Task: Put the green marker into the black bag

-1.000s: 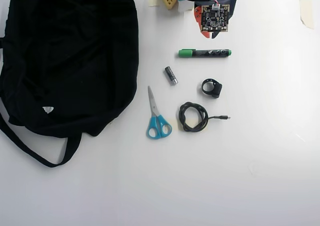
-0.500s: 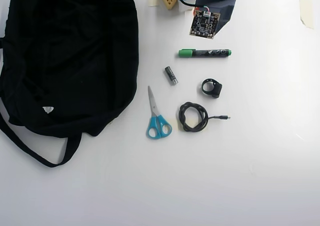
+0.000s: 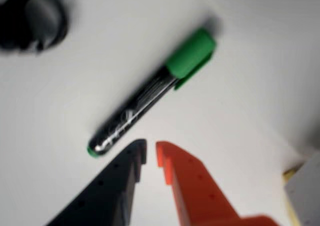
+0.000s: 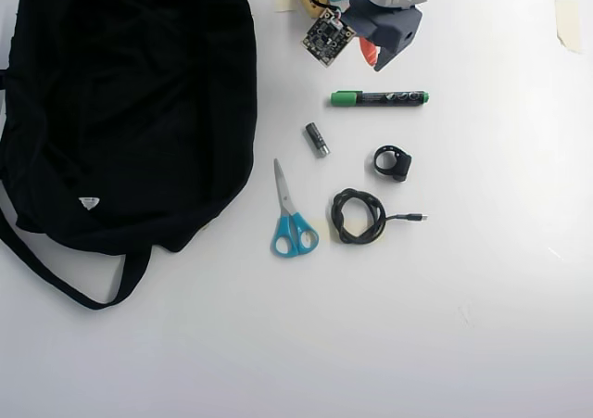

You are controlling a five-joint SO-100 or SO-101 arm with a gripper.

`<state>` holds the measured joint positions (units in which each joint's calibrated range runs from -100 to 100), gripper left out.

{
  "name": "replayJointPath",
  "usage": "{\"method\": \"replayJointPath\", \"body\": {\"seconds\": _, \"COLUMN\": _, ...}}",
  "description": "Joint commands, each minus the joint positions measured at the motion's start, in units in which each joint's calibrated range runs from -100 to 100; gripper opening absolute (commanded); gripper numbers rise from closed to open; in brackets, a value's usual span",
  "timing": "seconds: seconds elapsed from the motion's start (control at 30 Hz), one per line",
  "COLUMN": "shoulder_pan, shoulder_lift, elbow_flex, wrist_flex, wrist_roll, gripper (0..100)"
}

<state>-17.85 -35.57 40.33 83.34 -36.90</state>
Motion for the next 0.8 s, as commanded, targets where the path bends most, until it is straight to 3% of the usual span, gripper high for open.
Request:
{"method": "replayJointPath", "body": {"seconds": 0.0, "shoulder_pan": 1.8, "shoulder_lift": 0.0, "elbow_flex": 1.3, "wrist_flex": -0.2, "wrist_roll": -3.4, "gripper": 2}}
{"method": "replayJointPath", "body": {"seconds": 0.43, "shoulder_pan": 4.1, "shoulder_lift": 0.0, "elbow_flex": 6.1, "wrist_flex": -0.2, "wrist_roll": -17.4, "gripper": 2}}
{"method": "replayJointPath", "body": {"seconds": 0.77, "shoulder_pan": 2.7, "shoulder_lift": 0.6, "elbow_flex": 4.1, "wrist_flex": -2.0, "wrist_roll": -22.5, "gripper": 2}}
